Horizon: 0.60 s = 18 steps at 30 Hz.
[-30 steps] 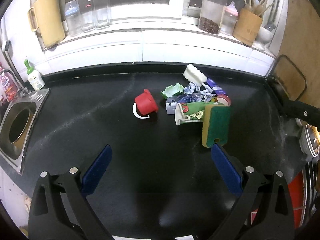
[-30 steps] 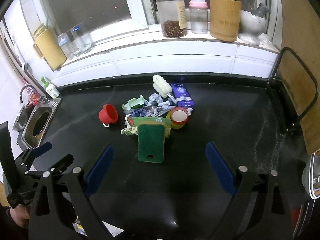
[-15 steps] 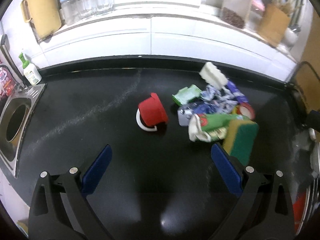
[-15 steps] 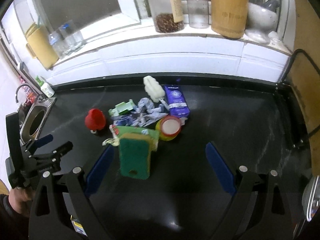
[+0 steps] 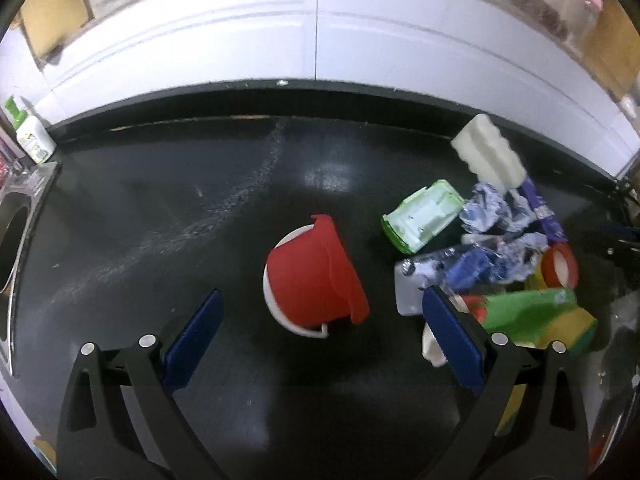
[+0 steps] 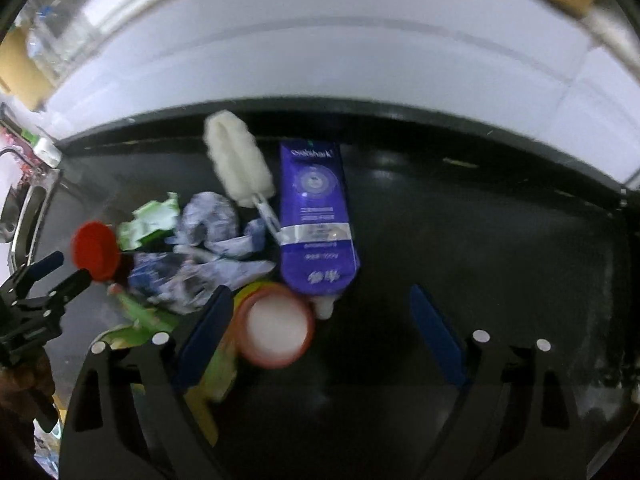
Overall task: Collect trash
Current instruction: 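Grasp the red cup with the left tool while the right tool grasps the purple toothpaste tube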
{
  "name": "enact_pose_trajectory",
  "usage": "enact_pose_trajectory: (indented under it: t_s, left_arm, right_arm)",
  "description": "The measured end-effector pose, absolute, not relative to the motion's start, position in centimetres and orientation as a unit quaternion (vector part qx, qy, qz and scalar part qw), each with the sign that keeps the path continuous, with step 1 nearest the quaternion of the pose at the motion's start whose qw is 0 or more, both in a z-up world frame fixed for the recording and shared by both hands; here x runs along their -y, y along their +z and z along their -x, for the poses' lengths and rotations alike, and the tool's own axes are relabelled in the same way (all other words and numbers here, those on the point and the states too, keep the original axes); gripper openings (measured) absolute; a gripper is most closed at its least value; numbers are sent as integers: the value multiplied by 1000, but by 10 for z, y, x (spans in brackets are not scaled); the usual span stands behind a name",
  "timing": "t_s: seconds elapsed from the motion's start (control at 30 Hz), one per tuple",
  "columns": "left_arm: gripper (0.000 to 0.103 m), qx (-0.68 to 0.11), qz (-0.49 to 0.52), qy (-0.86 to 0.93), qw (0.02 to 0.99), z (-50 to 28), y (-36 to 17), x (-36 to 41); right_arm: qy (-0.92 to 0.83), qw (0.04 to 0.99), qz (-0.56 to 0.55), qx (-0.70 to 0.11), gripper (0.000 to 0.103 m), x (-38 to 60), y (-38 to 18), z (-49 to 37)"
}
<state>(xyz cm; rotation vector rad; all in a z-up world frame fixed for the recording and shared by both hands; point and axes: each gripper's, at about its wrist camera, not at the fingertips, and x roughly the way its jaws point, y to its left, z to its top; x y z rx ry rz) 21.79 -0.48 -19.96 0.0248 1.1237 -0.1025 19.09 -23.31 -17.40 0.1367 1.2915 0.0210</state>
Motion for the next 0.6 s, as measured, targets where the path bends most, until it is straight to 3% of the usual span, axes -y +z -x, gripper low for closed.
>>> enact_pose_trajectory:
  t_s: [0.37, 0.4, 0.43, 0.47, 0.53, 0.6]
  left_arm:
    - [94, -557, 0, -52, 829, -247, -231, 6]
    - [88, -558, 4, -54, 828, -248, -232, 6]
    - [78, -562, 10, -59, 825, -250, -234, 6]
    - [73, -562, 9, -59, 825, -250, -236, 6]
    - [50, -561, 5, -63, 826, -251, -235, 7]
    - [44, -559, 9, -74, 826, -250, -232, 9]
  right_arm:
    - [15, 773, -48, -633, 67, 236, -218, -223]
    - [15, 774, -41, -632, 65, 235, -218, -223]
    - [14, 775, -35, -631, 54, 234, -217, -222]
    - [16, 775, -30, -632, 54, 233, -216, -222]
    - [20, 773, -37, -633, 53, 234, -215, -222]
    - [11, 779, -37, -625, 53, 236, -210, -219]
